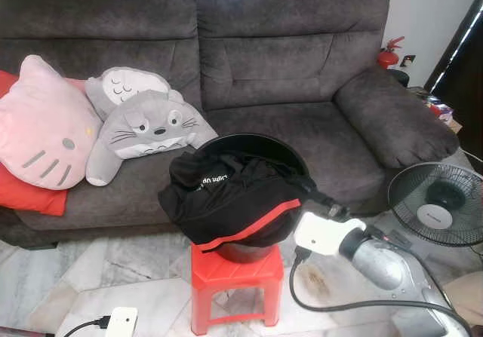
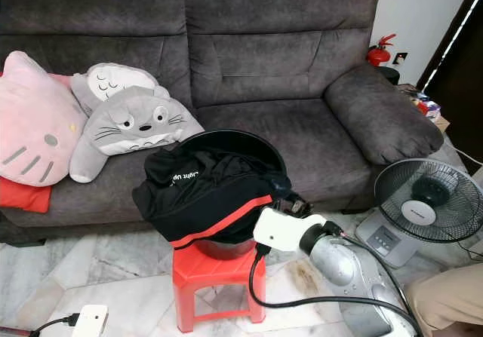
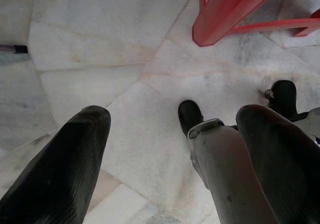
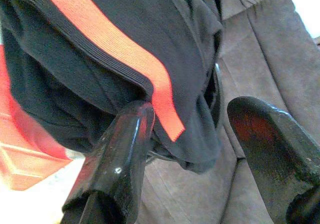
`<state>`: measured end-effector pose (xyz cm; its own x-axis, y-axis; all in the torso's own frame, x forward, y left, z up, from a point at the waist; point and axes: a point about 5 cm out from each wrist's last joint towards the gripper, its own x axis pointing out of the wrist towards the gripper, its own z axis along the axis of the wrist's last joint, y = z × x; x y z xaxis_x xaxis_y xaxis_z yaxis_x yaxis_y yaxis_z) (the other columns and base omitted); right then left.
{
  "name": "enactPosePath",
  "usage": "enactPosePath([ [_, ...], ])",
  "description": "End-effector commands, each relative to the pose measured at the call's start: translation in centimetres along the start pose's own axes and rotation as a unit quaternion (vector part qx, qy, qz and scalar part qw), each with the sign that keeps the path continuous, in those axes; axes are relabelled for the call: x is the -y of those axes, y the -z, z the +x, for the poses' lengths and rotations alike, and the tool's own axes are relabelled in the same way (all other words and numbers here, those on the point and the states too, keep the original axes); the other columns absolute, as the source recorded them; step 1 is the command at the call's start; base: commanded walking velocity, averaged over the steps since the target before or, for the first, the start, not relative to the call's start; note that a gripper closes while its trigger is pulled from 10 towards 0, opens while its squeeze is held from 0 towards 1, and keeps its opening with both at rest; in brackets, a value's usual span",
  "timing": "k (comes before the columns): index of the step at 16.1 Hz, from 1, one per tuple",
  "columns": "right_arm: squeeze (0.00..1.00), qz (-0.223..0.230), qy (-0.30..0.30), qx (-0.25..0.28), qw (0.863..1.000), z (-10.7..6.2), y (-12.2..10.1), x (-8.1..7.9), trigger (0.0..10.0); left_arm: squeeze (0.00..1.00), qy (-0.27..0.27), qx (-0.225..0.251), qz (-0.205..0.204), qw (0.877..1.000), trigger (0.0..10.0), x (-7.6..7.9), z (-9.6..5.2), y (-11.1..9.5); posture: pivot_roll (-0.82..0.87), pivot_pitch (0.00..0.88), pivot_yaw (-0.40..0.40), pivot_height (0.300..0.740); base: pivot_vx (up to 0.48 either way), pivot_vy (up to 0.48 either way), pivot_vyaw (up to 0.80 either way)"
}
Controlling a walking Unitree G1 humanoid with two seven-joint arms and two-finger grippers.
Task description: Hang hanger
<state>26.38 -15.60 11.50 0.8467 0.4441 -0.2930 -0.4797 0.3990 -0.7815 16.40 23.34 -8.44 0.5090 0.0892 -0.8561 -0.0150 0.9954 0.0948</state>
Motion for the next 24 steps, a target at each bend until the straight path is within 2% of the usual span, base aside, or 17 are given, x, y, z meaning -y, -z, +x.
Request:
enactPosePath([
  [1,0.0,0.003,-0.006,0.011,1.0,-0.13,-0.54,-0.07,10.0,0.0,0.0,-0.006,0.001,1.0,10.0,0.05,-0.02,0.29,-0.2,0.0,-0.029,0.74,0.0,0.0,0.0],
  [24,0.0,-0.004,0.001,0.023,1.0,0.59,-0.49,0.63,10.0,0.0,-0.007,-0.001,-0.003,1.0,10.0,-0.01,0.0,0.08,-0.19,0.0,-0.036,0.74,0.0,0.0,0.0],
])
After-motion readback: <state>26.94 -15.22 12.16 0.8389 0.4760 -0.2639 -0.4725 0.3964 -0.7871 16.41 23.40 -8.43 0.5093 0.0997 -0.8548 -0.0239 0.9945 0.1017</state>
